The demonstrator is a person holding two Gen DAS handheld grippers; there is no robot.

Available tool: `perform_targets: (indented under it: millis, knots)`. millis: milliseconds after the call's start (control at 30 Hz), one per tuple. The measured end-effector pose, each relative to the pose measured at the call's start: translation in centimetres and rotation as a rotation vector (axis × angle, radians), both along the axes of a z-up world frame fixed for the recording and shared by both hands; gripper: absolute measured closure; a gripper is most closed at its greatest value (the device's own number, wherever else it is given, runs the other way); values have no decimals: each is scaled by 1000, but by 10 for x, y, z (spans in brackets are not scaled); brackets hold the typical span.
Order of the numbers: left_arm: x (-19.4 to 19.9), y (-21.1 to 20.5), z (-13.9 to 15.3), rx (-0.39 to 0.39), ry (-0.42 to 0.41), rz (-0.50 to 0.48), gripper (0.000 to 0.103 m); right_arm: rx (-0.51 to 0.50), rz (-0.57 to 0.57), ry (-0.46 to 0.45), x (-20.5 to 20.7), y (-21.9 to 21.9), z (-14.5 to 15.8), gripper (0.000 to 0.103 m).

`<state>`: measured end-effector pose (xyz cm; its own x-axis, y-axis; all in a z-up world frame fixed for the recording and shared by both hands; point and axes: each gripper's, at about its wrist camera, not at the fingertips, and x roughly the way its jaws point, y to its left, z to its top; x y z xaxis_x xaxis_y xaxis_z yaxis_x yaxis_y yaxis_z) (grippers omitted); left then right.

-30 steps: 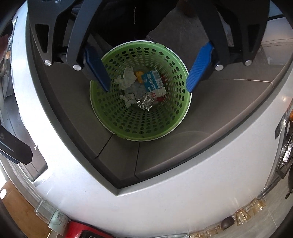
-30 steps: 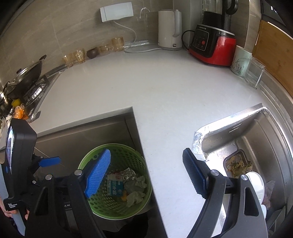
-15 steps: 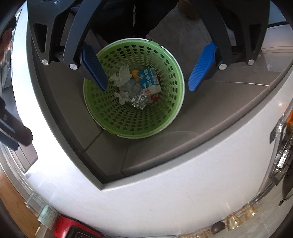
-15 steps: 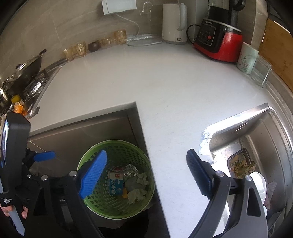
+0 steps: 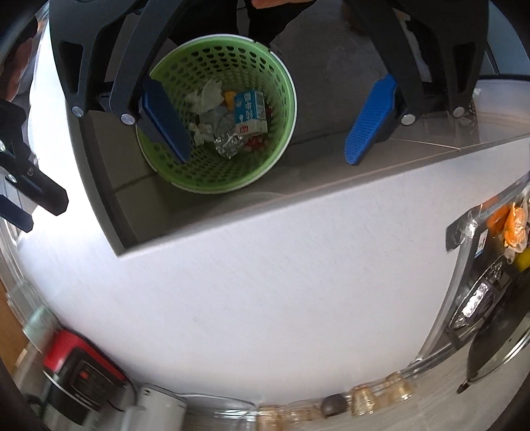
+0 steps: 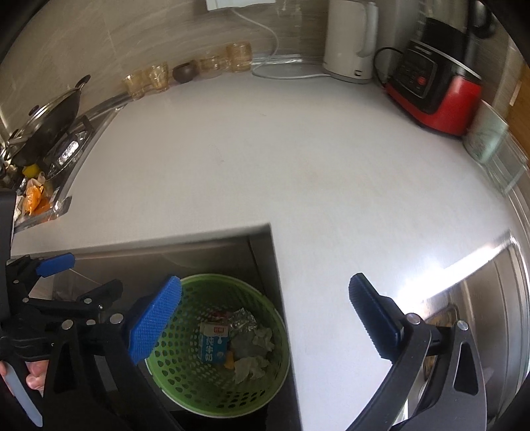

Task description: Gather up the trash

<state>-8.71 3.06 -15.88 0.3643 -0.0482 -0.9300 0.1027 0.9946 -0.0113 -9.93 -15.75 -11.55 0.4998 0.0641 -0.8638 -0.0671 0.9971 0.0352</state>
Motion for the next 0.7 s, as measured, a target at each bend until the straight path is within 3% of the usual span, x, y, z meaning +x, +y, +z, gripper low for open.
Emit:
perform_targets:
  millis: [167,400,700]
  knots:
    - [25,10,18,-10,-42,77,13,-15,66,-43,40,5,20,3]
    - [64,28,95,1,-243,232,8,12,182,-190,96,16,81,2]
    - [99,28,174,25,-401,362,8,74,254,-336,146,10,155,2]
